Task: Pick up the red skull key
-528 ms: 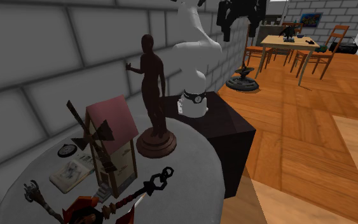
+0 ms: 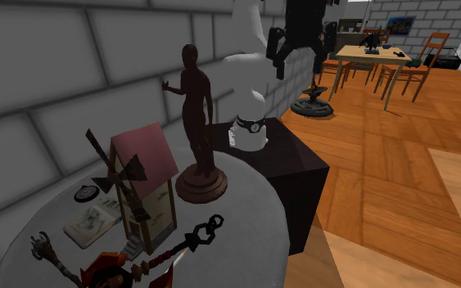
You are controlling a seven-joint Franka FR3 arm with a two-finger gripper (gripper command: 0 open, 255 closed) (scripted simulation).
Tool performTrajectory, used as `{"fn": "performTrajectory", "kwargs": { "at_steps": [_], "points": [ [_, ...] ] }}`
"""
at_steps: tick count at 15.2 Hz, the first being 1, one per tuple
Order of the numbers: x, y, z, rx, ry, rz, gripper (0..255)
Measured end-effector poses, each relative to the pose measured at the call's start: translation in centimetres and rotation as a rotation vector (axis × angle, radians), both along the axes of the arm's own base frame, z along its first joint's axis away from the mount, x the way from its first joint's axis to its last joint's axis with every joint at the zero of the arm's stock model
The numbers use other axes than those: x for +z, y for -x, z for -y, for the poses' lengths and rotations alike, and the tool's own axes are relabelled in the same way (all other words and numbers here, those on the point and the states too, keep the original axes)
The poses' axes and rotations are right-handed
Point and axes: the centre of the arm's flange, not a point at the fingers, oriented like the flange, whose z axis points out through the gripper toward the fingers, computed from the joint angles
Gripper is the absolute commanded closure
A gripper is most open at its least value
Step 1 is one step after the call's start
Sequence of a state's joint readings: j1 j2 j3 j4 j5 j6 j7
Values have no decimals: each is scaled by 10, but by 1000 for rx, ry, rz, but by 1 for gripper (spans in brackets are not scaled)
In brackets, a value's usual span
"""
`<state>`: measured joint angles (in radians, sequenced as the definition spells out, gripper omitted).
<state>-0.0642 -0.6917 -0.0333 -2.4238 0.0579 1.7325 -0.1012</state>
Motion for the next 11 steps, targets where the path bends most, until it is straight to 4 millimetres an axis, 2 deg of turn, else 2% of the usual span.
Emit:
{"fn": "performTrajectory", "kwargs": {
  "at_steps": [4,11],
  "points": [
    [-34,-32,28,-70,10,-4,0],
    [-86,-75,84,-193,28,-8,0]
  ]
}}
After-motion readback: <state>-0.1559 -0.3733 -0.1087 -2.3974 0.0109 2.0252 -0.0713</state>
